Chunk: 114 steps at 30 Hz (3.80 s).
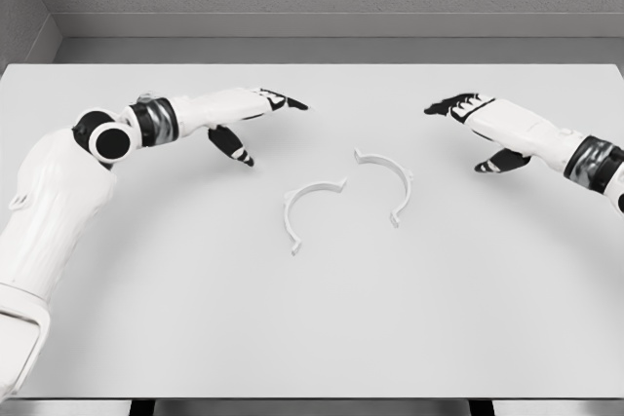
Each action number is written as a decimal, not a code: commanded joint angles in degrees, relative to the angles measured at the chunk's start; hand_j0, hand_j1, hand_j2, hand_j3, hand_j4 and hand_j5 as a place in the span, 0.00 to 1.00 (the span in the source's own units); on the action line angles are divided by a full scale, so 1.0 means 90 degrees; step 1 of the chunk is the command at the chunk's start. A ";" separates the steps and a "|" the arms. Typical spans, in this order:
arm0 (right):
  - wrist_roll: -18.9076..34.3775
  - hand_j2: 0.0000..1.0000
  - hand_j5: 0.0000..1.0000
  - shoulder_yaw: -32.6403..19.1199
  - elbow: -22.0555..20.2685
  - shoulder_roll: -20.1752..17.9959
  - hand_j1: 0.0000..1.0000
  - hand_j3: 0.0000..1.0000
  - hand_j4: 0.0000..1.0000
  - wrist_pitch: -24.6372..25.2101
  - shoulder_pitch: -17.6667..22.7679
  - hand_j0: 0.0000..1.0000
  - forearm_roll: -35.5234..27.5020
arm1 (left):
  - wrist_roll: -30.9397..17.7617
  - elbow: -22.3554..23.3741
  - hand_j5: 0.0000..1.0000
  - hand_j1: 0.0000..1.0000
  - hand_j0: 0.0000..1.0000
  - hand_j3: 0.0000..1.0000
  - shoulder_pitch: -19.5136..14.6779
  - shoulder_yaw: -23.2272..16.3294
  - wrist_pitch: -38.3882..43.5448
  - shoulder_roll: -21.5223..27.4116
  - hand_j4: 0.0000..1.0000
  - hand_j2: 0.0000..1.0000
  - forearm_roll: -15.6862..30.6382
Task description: Assemble PVC drainage pipe clamps
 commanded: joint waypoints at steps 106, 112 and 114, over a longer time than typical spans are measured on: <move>0.0496 1.00 1.00 -0.1698 0.0640 0.0811 1.00 1.00 1.00 0.0011 0.0469 1.00 0.0014 | -0.0003 -0.2142 1.00 1.00 1.00 1.00 0.0630 -0.1740 -0.0007 0.0358 1.00 1.00 0.1250; 0.1258 1.00 1.00 -0.1776 0.0581 0.0889 1.00 1.00 1.00 0.0011 0.0332 1.00 -0.0064 | -0.0003 -0.2025 1.00 1.00 1.00 1.00 0.0503 -0.1730 -0.0007 0.0289 1.00 1.00 0.1250; 0.1259 1.00 1.00 -0.1786 0.0591 0.0889 1.00 1.00 1.00 0.0011 0.0322 1.00 -0.0064 | -0.0003 -0.1927 1.00 1.00 1.00 1.00 0.0474 -0.1730 -0.0007 0.0240 1.00 1.00 0.1250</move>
